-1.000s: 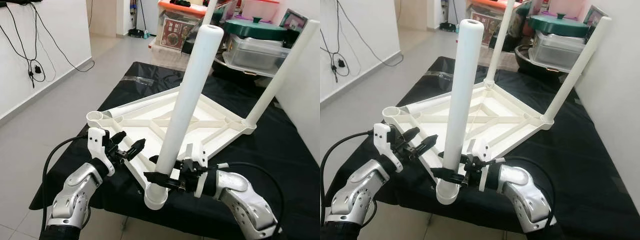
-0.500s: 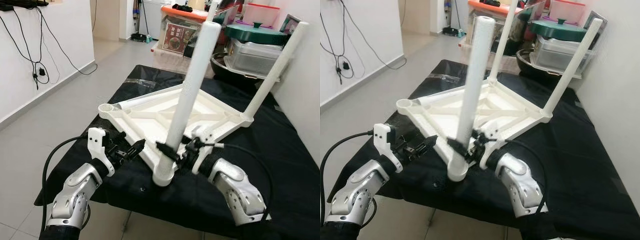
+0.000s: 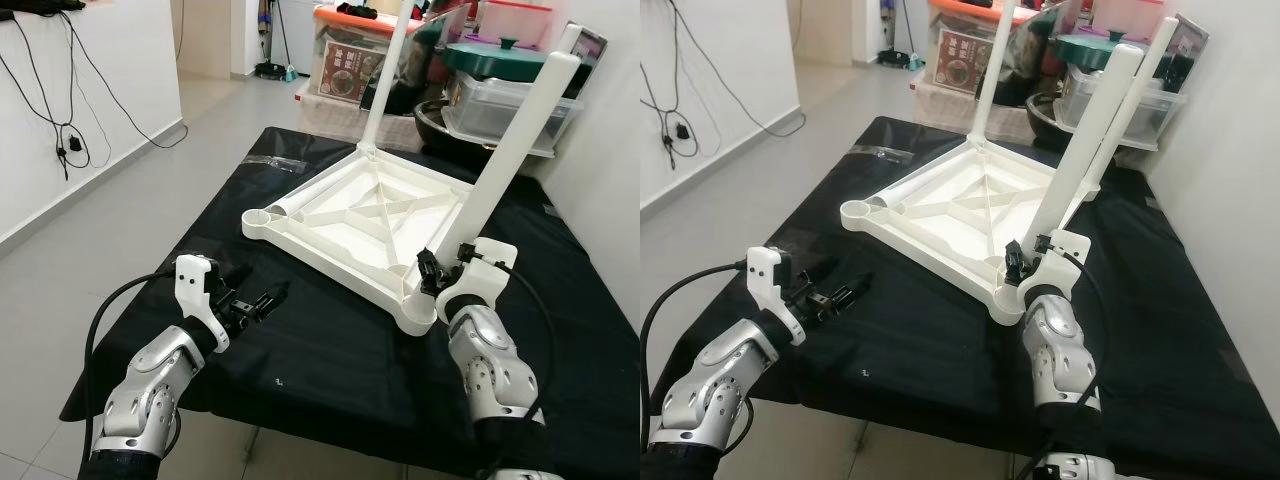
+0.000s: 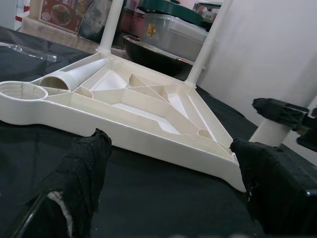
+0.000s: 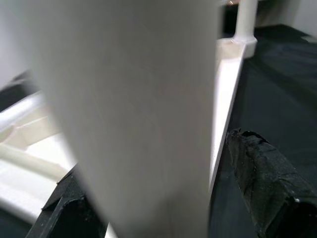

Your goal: Building children table

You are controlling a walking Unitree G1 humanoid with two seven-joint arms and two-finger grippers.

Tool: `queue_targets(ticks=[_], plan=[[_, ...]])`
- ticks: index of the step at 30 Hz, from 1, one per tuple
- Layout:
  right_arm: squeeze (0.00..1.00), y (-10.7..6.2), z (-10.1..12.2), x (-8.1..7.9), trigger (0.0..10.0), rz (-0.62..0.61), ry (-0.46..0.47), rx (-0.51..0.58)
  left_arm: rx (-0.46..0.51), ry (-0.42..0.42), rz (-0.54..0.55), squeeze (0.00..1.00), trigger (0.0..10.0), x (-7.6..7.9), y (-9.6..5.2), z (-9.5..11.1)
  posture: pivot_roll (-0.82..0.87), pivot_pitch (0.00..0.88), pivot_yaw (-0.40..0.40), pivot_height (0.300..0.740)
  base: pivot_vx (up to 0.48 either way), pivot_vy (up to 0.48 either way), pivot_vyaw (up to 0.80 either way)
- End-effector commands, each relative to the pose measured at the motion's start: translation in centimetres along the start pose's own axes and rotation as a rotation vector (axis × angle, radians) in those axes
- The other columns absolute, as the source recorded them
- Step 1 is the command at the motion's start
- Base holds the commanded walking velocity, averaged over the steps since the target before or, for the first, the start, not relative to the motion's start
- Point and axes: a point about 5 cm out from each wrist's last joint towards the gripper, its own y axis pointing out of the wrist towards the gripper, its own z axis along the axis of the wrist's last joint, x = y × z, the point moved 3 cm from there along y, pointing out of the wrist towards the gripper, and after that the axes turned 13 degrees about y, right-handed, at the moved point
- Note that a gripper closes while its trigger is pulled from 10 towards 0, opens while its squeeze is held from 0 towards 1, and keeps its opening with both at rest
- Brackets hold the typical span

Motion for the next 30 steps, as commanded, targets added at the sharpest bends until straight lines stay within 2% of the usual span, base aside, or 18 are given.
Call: queue_targets(ticks=[1, 4, 5, 8, 12, 13, 16, 17, 21, 23, 27, 28, 29, 30], plan=[[0.00, 0.4, 0.5, 0.6, 10.0, -0.055, -0.003, 0.020, -0.006, -0.002, -0.006, 0.00, 10.0, 0.2, 0.2, -0.2, 0.05, 0.000, -0.129, 0.740, 0.000, 0.000, 0.00], [0.00, 0.9, 0.8, 0.0, 10.0, -0.065, 0.006, 0.029, -0.004, -0.003, -0.004, 0.00, 10.0, 0.2, 0.2, -0.2, 0.05, 0.000, -0.133, 0.740, 0.000, 0.000, 0.00], [0.00, 1.7, 1.6, -1.0, 10.0, -0.073, 0.011, 0.068, -0.001, -0.004, -0.002, 0.00, 10.0, 0.3, 0.3, -0.1, 0.06, 0.000, -0.139, 0.740, 0.000, 0.000, 0.00], [0.00, 2.3, 2.8, -2.1, 10.0, -0.060, 0.005, 0.116, 0.003, -0.005, 0.000, 0.00, 10.0, 0.3, 0.3, -0.1, 0.06, 0.000, -0.146, 0.740, 0.000, 0.000, 0.00], [0.00, 2.9, 3.8, -2.5, 10.0, -0.082, 0.022, 0.156, 0.005, -0.006, 0.003, 0.00, 10.0, 0.4, 0.3, -0.1, 0.06, 0.000, -0.152, 0.740, 0.000, 0.000, 0.00], [0.00, 2.9, 4.2, -2.7, 3.8, -0.067, 0.027, 0.180, 0.006, -0.006, 0.004, 0.00, 10.0, 0.4, 0.3, -0.1, 0.07, 0.000, -0.153, 0.740, 0.000, 0.000, 0.00], [0.00, 2.9, 4.7, -2.8, 3.8, -0.047, 0.031, 0.208, 0.008, -0.007, 0.005, 0.00, 10.0, 0.4, 0.3, -0.1, 0.07, 0.000, -0.153, 0.740, 0.000, 0.000, 0.00], [0.00, 2.9, 4.9, -2.6, 0.0, -0.032, 0.039, 0.224, 0.008, -0.008, 0.005, 0.00, 10.0, 0.4, 0.3, -0.1, 0.07, 0.000, -0.154, 0.740, 0.000, 0.000, 0.00], [0.00, 3.1, 4.6, -1.9, 0.0, -0.029, 0.043, 0.212, 0.009, -0.010, 0.004, 0.00, 10.0, 0.5, 0.3, -0.1, 0.07, 0.000, -0.151, 0.740, 0.000, 0.000, 0.00], [0.00, 3.2, 3.9, -0.9, 0.0, -0.071, 0.016, 0.188, 0.009, -0.009, 0.001, 0.00, 10.0, 0.5, 0.3, 0.0, 0.06, 0.000, -0.146, 0.740, 0.000, 0.000, 0.00], [0.00, 3.3, 3.5, -1.1, 0.0, -0.053, 0.029, 0.172, 0.008, -0.009, 0.001, 0.00, 10.0, 0.4, 0.2, 0.0, 0.07, 0.000, -0.144, 0.740, 0.000, 0.000, 0.00], [0.00, 3.3, 3.1, -2.1, 0.0, 0.019, 0.057, 0.144, 0.007, -0.008, 0.001, 0.00, 10.0, 0.4, 0.2, 0.0, 0.07, 0.000, -0.144, 0.740, 0.000, 0.000, 0.00], [0.00, 2.8, 2.3, -4.6, 0.0, 0.223, 0.128, 0.076, 0.006, -0.008, 0.001, 0.00, 10.0, 0.4, 0.2, -0.1, 0.07, 0.000, -0.139, 0.740, 0.000, 0.000, 0.00], [0.00, 1.0, 2.0, -7.8, 0.0, 0.524, 0.177, 0.014, 0.004, -0.007, 0.001, 0.00, 10.0, 0.4, 0.2, -0.1, 0.07, 0.000, -0.137, 0.740, 0.000, 0.000, 0.00]])
